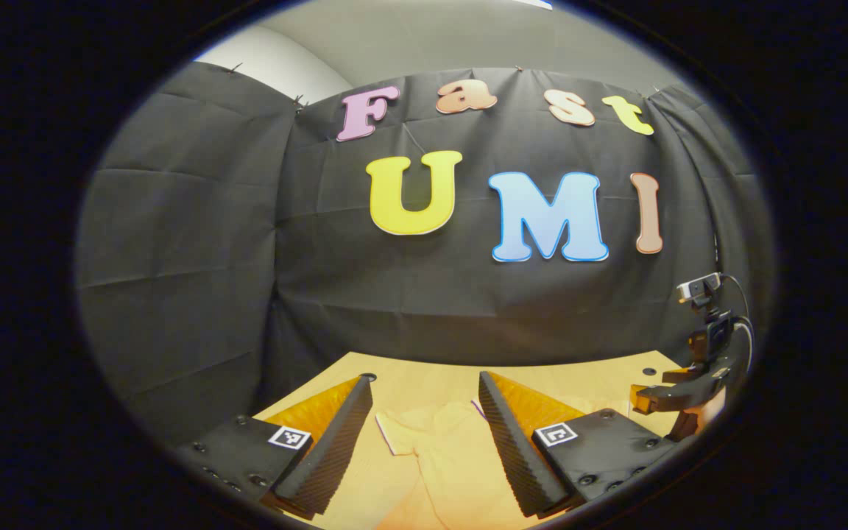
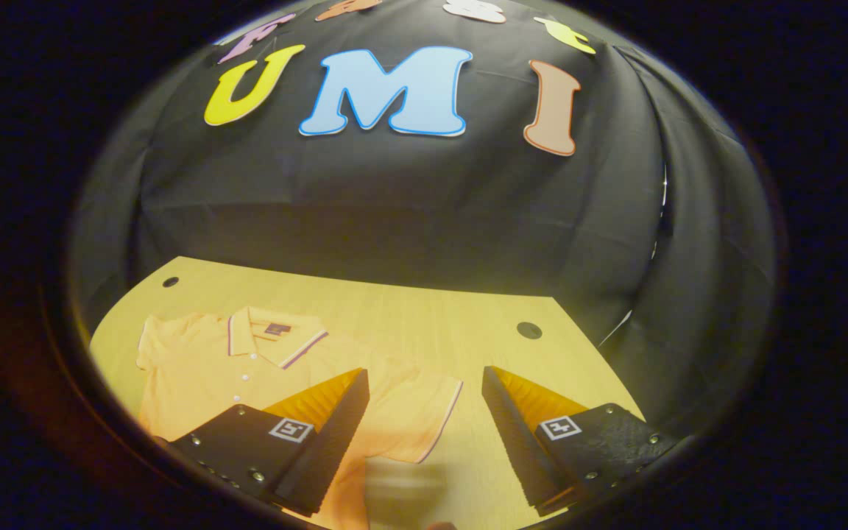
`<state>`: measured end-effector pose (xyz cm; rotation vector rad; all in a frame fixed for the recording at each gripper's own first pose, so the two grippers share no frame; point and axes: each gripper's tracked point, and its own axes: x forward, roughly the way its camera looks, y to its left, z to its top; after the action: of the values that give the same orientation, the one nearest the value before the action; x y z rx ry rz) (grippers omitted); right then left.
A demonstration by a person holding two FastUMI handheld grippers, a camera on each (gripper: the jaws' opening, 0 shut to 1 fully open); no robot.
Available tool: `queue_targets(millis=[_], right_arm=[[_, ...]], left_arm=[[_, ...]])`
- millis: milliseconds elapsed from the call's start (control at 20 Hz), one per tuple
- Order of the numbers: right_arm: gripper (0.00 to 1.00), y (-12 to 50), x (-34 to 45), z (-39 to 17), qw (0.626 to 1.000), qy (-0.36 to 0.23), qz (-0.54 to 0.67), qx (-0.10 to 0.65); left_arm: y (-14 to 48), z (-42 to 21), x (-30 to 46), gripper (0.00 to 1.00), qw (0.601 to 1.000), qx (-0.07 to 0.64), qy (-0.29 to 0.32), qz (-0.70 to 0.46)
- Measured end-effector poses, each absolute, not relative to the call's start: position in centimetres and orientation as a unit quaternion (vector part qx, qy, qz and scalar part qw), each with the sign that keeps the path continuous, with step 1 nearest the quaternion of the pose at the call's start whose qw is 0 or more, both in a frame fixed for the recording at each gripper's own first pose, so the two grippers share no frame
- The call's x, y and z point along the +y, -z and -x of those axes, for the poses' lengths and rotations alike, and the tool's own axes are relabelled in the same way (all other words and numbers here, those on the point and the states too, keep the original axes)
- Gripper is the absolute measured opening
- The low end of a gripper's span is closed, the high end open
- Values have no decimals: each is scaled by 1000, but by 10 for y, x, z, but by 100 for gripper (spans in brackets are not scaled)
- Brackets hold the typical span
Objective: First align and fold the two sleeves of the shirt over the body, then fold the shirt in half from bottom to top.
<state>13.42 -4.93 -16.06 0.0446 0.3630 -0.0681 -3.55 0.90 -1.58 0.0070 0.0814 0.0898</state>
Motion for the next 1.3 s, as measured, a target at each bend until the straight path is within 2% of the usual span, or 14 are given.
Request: queue_targets(millis=[500,800,1000,1100,1150,1200,1250,1300], right_arm=[[96,250,-71,-181,956,76,-51,278],[96,279,-69,-195,941,67,-95,319],[96,280,-66,-198,938,54,-116,321],[86,282,-62,-201,939,52,-116,320],[67,281,-62,-200,939,51,-117,320],[61,281,-63,-199,938,49,-119,321],[43,280,-63,-199,937,47,-123,323],[35,279,-61,-199,936,47,-128,324]], left_arm=[[19,44,9,94,997,58,-47,5],[26,41,8,94,997,65,-45,19],[28,38,9,94,997,66,-46,21],[30,39,8,94,997,66,-44,24],[31,39,7,94,997,67,-43,25],[32,38,7,94,997,67,-43,25],[32,39,7,94,997,66,-42,25],[32,40,8,94,997,65,-43,24]])
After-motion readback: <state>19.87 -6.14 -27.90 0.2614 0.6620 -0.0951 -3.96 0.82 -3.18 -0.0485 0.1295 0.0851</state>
